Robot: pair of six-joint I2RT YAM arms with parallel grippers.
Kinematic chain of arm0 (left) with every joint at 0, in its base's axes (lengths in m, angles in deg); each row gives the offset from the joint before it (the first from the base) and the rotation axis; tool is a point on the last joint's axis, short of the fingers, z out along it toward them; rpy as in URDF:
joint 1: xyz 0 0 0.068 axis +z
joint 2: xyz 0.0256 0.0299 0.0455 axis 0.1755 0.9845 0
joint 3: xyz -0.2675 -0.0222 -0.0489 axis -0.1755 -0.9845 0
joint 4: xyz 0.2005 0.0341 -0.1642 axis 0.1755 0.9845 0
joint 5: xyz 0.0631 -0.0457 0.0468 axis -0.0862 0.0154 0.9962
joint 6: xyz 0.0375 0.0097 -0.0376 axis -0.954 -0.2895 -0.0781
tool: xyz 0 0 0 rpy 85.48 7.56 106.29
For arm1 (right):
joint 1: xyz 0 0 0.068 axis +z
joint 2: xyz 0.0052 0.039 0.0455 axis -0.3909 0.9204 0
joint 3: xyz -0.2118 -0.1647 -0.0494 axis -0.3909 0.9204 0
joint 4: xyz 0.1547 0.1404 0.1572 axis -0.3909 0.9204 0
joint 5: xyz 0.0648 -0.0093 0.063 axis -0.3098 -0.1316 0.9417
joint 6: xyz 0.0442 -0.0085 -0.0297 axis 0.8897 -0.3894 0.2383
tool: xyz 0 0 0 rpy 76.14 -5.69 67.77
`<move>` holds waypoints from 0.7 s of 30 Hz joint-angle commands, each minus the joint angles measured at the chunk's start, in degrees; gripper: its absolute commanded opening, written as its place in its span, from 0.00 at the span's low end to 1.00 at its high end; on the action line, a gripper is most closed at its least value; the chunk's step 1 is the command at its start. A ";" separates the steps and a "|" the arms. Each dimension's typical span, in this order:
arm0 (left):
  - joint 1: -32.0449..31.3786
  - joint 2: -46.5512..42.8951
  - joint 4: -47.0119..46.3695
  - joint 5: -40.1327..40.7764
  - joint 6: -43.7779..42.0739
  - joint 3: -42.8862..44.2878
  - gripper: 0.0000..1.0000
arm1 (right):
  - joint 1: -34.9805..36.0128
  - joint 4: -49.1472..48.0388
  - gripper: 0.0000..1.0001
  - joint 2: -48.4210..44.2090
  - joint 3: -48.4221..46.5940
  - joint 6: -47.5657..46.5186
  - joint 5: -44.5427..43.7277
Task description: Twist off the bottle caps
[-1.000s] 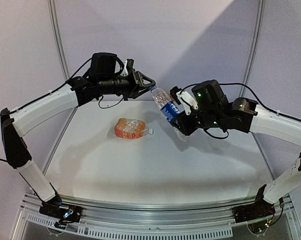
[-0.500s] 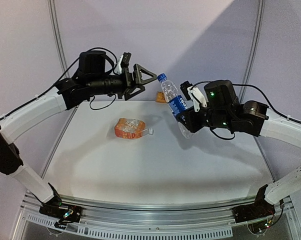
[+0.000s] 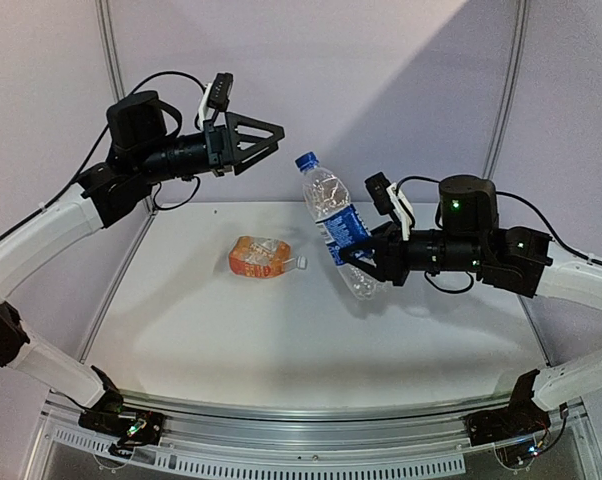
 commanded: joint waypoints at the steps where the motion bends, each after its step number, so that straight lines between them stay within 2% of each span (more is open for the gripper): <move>1: 0.49 0.99 -4.07 -6.38 -1.66 -0.63 0.83 | -0.19 -6.17 0.00 -0.30 0.21 1.93 9.20; 10: 0.25 2.43 -2.71 -7.99 -2.30 -0.30 0.72 | -0.19 -6.78 0.00 1.38 -0.56 3.45 11.70; 16: -0.50 4.57 -2.81 -8.69 -2.45 1.56 0.67 | -0.14 -5.94 0.00 1.58 -1.09 3.41 11.73; 21: -0.96 6.14 -1.73 -8.76 -3.00 3.33 0.53 | -0.13 -5.77 0.00 1.91 -1.29 3.69 11.70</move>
